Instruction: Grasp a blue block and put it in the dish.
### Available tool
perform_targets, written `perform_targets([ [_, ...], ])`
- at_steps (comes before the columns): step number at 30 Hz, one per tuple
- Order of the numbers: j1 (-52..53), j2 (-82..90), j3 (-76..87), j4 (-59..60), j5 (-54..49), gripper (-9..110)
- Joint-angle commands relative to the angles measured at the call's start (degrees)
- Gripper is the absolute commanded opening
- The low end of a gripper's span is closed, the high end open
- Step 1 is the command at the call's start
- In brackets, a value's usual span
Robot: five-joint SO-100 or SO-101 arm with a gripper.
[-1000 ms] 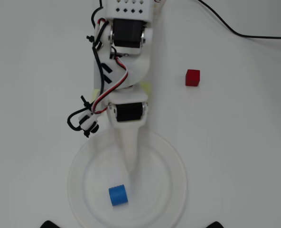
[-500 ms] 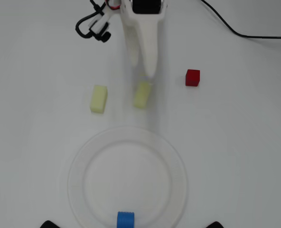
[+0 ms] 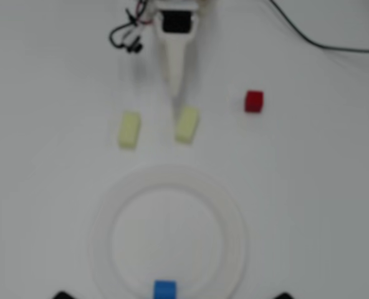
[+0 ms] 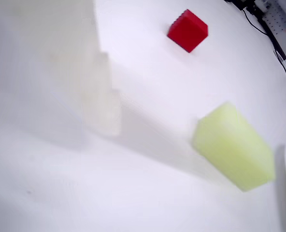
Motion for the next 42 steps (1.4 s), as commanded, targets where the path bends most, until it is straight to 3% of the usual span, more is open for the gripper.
perform_targets([
  [1, -1.49, 9.84, 2.29, 1.85, 1.85, 35],
  [17, -10.2, 10.11, 10.55, 4.13, 8.44, 26],
  [23, -11.69, 10.2, 12.13, 5.01, 7.12, 0],
  [42, -11.69, 10.2, 14.06, 7.29, 9.32, 0],
])
